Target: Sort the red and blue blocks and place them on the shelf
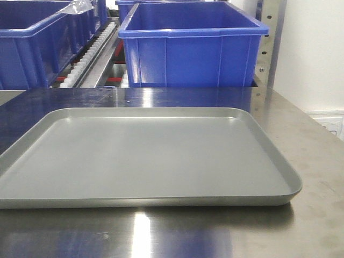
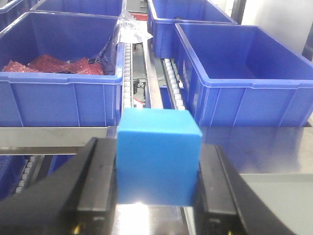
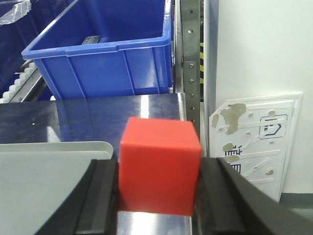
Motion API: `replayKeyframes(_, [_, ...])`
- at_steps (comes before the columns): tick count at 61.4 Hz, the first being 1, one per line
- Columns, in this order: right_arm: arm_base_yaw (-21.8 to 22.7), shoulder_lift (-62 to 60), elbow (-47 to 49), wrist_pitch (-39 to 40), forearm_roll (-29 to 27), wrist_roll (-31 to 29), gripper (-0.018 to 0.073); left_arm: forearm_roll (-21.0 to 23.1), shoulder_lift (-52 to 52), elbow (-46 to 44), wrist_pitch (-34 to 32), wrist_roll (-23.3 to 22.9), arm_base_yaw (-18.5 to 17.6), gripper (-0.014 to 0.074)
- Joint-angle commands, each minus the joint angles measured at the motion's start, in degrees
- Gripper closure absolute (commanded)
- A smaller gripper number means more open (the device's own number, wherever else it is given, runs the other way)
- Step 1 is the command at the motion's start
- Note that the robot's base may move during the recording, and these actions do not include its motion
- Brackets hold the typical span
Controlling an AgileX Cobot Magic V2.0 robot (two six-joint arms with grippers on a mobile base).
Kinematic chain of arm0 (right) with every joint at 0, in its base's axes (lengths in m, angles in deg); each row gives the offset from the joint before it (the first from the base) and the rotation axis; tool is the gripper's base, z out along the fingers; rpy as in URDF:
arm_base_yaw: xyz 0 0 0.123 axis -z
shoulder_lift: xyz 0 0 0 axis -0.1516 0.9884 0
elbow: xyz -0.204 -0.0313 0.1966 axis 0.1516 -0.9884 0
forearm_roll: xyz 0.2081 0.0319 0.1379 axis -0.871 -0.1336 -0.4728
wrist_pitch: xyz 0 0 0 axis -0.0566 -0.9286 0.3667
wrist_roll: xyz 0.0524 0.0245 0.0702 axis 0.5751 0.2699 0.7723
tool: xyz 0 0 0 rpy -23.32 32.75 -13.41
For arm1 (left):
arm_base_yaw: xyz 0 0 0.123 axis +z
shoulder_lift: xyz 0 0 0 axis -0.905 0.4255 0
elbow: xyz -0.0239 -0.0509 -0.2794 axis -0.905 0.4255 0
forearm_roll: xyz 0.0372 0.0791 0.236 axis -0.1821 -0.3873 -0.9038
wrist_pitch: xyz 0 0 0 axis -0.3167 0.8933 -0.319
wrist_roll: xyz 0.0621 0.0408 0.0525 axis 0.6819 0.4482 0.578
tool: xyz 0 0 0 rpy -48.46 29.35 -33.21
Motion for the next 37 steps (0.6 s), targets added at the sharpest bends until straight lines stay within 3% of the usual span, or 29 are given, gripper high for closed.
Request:
replayKeyframes(1, [0.39,0.25,1.62,4.89,-0.17,-0.49,0.0468,0.79,0.4,-1.7,-4.72,-0.08,0.13,0.0474])
replayKeyframes(37, [0.39,0.25,1.62,4.89,-0.17,-0.49,0.0468,0.79,0.4,-1.7,-4.72,-0.08,0.13,0.0474])
